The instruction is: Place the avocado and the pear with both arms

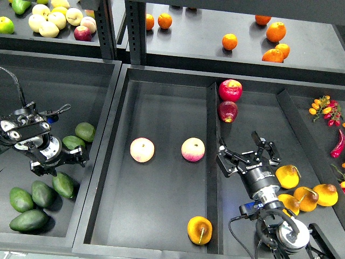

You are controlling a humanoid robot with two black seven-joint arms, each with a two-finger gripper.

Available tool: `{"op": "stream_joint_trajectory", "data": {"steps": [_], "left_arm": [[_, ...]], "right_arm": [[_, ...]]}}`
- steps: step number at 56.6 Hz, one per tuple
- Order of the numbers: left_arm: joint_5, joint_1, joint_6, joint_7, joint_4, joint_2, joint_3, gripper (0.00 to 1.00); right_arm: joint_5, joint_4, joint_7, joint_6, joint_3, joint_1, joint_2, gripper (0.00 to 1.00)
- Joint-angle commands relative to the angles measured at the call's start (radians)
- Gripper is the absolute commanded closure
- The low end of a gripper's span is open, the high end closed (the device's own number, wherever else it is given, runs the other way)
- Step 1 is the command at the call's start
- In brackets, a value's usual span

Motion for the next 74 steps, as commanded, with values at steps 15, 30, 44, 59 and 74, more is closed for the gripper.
{"op": "stream_joint_trajectory", "data": {"steps": [15,30,44,59,74], "left_arm": [[-0.208,0.026,0.000,0.000,0.031,0.155,-0.606,0.02],[-0.568,0.176,0.000,0.000,-0.088,0.216,-0.894,0.01],[-0.638,0.500,0.000,0.000,-0.250,0.140,-1.268,0.01],[-0.636,0.887,0.000,0.000,-0.587,-0.156,-1.661,0.01],[-0.631,0.989,0.000,0.000,-0.739,-0.353,-1.793,0.01]], "right_arm": [[0.006,-0.007,-0.003,0.000,-0.014,0.008,0.000,0.00],[0.005,-0.014,0.002,0.055,-0.014,0.035,0.000,0.00],[0.005,-0.023,-0.002,0.100,-0.009,0.078,0.000,0.00],[0.001,-0.035,-0.018,0.000,-0.055,0.084,-0.009,0.00],[0.011,-0.007,-0.302,0.016,-0.300,0.147,-0.336,0.00]]}}
